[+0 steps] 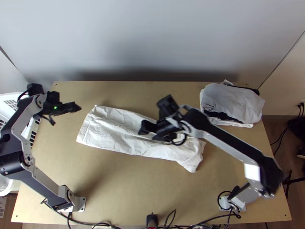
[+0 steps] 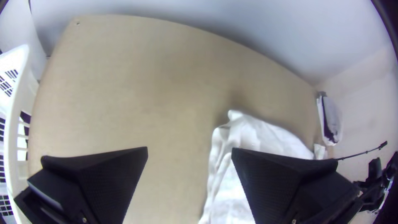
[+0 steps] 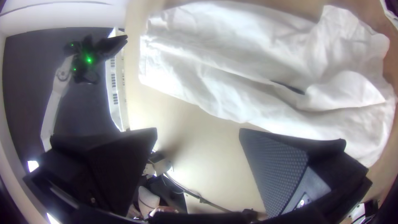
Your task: Fold the t-shirt
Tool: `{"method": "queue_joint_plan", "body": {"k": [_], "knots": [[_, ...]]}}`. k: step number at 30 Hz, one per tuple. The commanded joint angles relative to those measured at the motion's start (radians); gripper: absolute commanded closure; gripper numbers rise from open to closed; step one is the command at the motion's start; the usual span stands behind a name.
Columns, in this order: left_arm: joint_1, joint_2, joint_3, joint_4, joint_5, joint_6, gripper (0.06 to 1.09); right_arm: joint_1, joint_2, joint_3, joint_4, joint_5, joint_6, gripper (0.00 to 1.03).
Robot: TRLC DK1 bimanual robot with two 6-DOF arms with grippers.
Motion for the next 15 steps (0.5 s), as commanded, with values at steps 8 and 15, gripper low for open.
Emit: {"method": "queue_joint_plan", "body": {"k": [8,15], "knots": [[0.001,-0.039,-0.262,0.161,-0.156,0.106,0.1,0.026,0.433,0.212,0.106,-0.059,-0.1,0.11],[-0.019,-0.02,-0.264,0.15,0.01,-0.027,0.11,-0.006,0.511,0.243,0.137,-0.059,-0.12,0.11]]}}
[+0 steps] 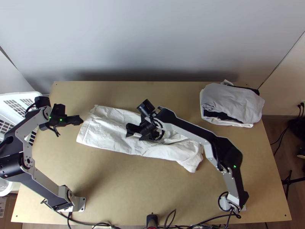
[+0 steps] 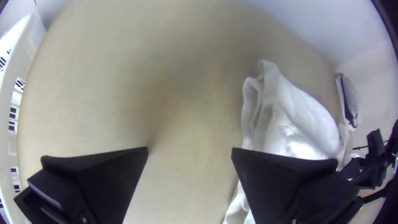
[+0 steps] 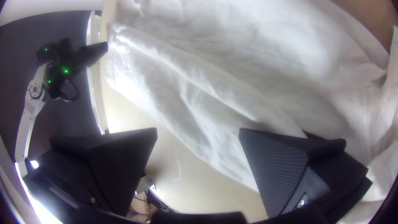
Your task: Fold the t-shirt
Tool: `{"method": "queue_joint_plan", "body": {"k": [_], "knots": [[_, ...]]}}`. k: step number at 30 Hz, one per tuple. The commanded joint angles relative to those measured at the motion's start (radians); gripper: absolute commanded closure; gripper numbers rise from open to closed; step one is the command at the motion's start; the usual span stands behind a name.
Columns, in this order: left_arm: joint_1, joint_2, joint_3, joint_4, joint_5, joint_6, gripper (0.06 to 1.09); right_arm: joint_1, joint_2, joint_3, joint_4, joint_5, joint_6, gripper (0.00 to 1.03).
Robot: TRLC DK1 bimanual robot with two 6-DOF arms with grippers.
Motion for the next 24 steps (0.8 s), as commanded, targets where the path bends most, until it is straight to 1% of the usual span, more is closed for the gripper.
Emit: {"method": "queue_joint_plan", "body": {"k": [1,5,11,14,18,21,22,24], "knots": [[-0.016,0.011,-0.033,0.005,0.152,-0.098,0.11,-0.021,0.097,0.044,0.027,0.001,-0.029,0.11],[-0.016,0.025,-0.028,0.007,0.209,-0.136,0.11,-0.025,0.096,0.032,0.027,0.004,-0.033,0.11],[-0.002,0.031,-0.001,-0.001,0.241,-0.168,0.11,-0.025,0.094,0.019,0.027,0.012,-0.038,0.11],[0.026,0.031,0.027,-0.036,0.278,-0.171,0.11,-0.022,0.096,0.015,0.029,0.016,-0.038,0.11],[0.07,0.033,0.068,-0.091,0.368,-0.184,0.11,-0.011,0.096,0.007,0.033,0.019,-0.033,0.11],[0.104,0.042,0.099,-0.137,0.46,-0.204,0.11,-0.007,0.093,0.002,0.033,0.019,-0.03,0.11],[0.112,0.046,0.107,-0.14,0.477,-0.213,0.11,-0.005,0.091,0.001,0.033,0.019,-0.03,0.11],[0.115,0.051,0.102,-0.154,0.483,-0.201,0.11,-0.004,0.09,-0.002,0.033,0.021,-0.027,0.11]]}}
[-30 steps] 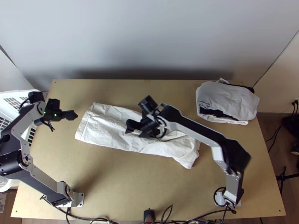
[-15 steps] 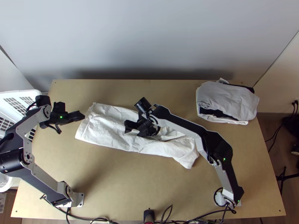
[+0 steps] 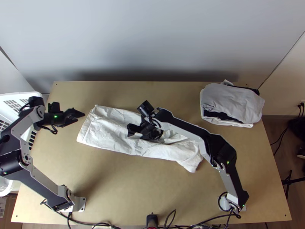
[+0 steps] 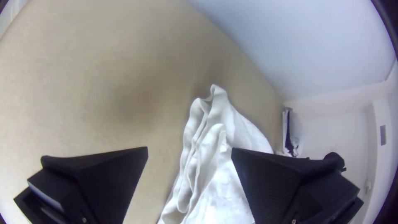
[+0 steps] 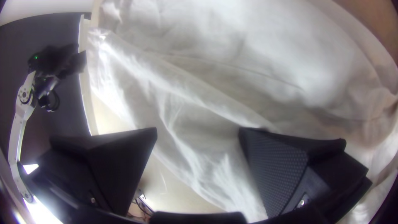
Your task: Fold the t-shirt
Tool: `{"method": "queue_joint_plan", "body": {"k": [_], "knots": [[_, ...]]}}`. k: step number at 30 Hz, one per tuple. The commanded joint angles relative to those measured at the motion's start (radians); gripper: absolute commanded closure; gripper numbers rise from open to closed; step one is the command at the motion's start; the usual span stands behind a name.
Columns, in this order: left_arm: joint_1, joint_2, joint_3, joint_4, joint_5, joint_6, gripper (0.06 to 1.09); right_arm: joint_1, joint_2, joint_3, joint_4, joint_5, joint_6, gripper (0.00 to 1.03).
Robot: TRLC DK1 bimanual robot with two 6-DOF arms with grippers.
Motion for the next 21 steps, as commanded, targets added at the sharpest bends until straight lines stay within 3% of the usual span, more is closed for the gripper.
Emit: {"method": "queue_joint_plan", "body": {"k": [1,21], "knots": [[0.042,0.014,0.03,-0.062,0.084,0.002,0.11,0.01,-0.002,-0.012,-0.002,0.002,0.009,0.11],[-0.17,0.077,-0.035,-0.05,0.081,0.091,0.11,0.008,-0.021,-0.034,0.004,0.009,0.021,0.11]]}}
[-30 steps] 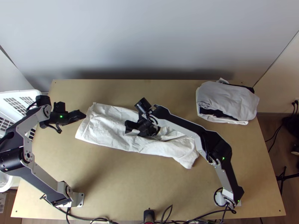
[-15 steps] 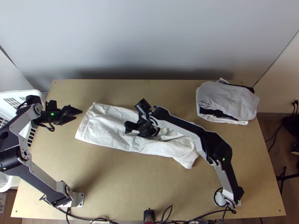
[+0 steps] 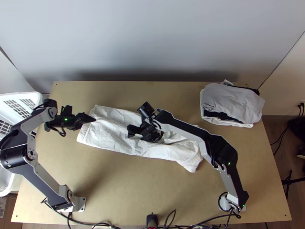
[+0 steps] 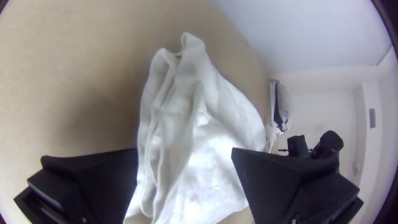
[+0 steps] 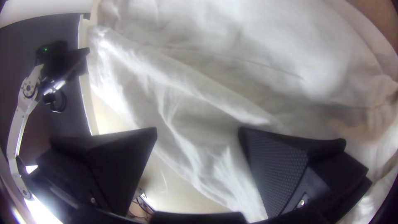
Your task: Fold the t-shirt
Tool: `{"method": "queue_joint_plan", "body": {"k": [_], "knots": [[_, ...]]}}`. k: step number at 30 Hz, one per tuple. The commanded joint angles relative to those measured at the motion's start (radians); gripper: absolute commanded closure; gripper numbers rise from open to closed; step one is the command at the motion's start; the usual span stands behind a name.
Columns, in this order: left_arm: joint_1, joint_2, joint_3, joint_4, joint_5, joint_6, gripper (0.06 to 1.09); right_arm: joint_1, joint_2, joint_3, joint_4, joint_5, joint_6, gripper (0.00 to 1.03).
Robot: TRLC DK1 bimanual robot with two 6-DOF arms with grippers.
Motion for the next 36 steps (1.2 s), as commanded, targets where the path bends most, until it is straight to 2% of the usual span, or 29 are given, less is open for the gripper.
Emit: {"method": "queue_joint_plan", "body": {"k": [1,3,7,8,10,13,18,25,31,34,36], "knots": [[-0.079,0.008,-0.005,0.005,0.0,0.015,0.11,-0.001,-0.007,0.001,0.001,0.005,0.006,0.11],[-0.102,0.003,-0.007,0.003,0.0,0.027,0.21,-0.002,-0.012,0.001,0.001,0.005,0.011,0.11],[-0.148,-0.001,-0.004,0.005,-0.011,0.03,0.23,-0.005,-0.028,-0.002,0.001,0.005,0.014,0.11],[-0.155,-0.003,-0.005,0.005,-0.011,0.035,0.28,-0.008,-0.033,-0.003,0.001,0.005,0.014,0.11],[-0.158,-0.007,-0.005,0.019,-0.009,0.017,0.58,-0.018,-0.045,-0.003,0.001,0.005,0.02,0.11],[-0.158,-0.021,-0.016,0.132,-0.009,-0.118,1.06,-0.037,-0.07,-0.01,0.001,0.005,0.025,0.11],[-0.162,-0.063,-0.019,0.163,-0.006,-0.169,1.05,-0.079,-0.137,-0.029,0.001,0.005,0.028,0.11],[-0.155,-0.242,0.021,0.149,0.024,-0.221,1.05,-0.171,-0.3,-0.074,0.003,0.005,0.026,0.11],[-0.09,-0.333,0.079,0.094,0.037,-0.22,1.05,-0.268,-0.453,-0.12,-0.002,0.006,0.011,0.11],[-0.055,-0.342,0.082,0.06,0.037,-0.181,1.05,-0.314,-0.521,-0.152,-0.011,0.006,-0.008,0.11],[-0.038,-0.336,0.094,-0.012,0.027,-0.092,1.05,-0.34,-0.558,-0.184,-0.011,0.006,-0.015,0.11]]}}
